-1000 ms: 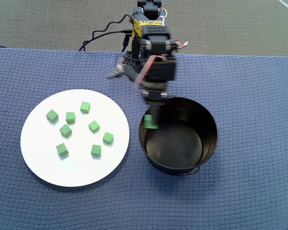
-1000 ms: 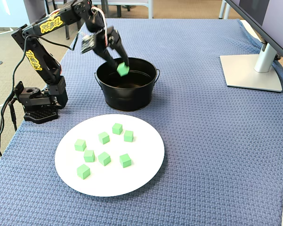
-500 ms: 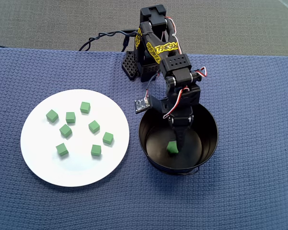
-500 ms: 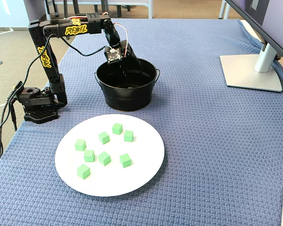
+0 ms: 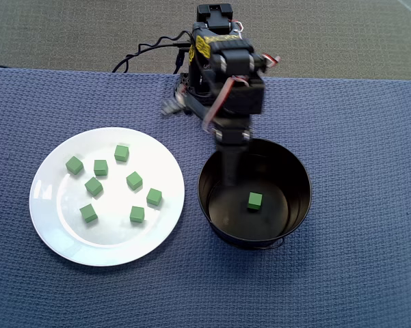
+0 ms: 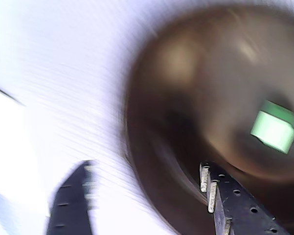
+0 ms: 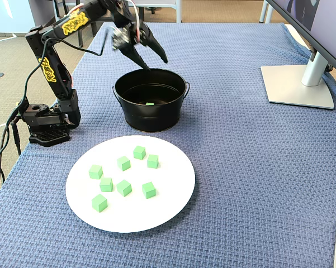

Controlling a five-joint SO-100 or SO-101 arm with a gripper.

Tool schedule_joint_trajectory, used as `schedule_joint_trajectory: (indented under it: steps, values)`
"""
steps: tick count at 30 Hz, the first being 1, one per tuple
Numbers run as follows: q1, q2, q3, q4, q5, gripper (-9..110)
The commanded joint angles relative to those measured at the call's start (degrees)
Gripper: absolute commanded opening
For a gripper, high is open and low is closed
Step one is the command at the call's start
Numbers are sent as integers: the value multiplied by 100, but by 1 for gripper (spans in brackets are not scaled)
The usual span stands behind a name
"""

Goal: Pick up the green cubes from the white plate and place them in the black recipient

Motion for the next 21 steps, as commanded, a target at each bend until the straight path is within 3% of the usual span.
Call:
schedule_joint_trajectory:
  steps: [1,6,11,15,21]
  values:
    - [993,-343,-791,352,-475,11]
    - [2391,-932,167,-686,-1371,0]
    - [3111,-1731,984,-1793,-2320,0]
    - [3322,-2101,1362,-2347,-2417,0]
    - [3296,-2417,1301,-2294,-2417,18]
